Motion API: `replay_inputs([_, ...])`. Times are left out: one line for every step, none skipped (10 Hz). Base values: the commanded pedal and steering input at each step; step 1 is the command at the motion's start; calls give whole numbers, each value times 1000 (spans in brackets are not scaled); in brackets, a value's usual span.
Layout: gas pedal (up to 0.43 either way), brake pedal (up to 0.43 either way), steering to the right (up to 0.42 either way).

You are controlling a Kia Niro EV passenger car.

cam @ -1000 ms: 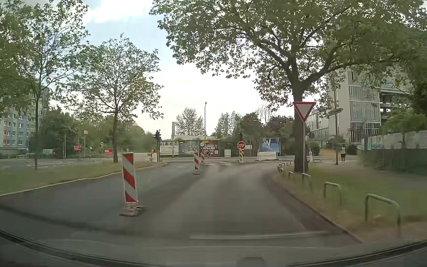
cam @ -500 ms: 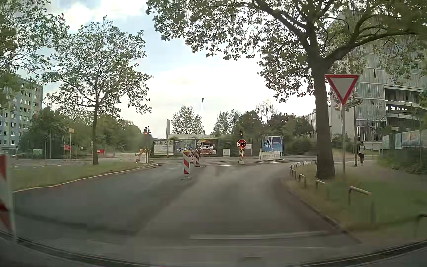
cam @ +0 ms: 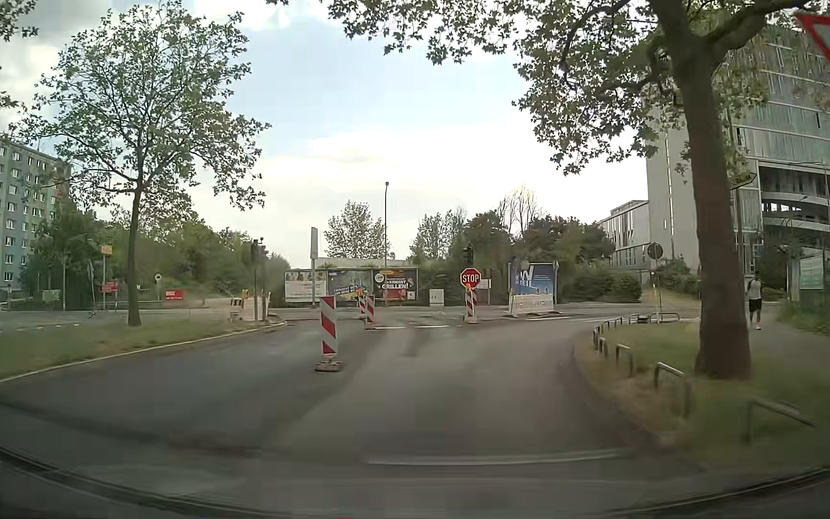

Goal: Follow the waypoints while adhering to traffic rules and regulations

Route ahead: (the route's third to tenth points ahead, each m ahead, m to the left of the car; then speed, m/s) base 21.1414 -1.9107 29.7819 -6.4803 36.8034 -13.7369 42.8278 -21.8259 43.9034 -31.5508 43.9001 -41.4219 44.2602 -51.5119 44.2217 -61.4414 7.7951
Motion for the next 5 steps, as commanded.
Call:
replay_inputs([0,30,21])
replay_inputs([0,30,29])
replay_inputs([0,30,36])
replay_inputs([0,30,44])
replay_inputs([0,30,46])
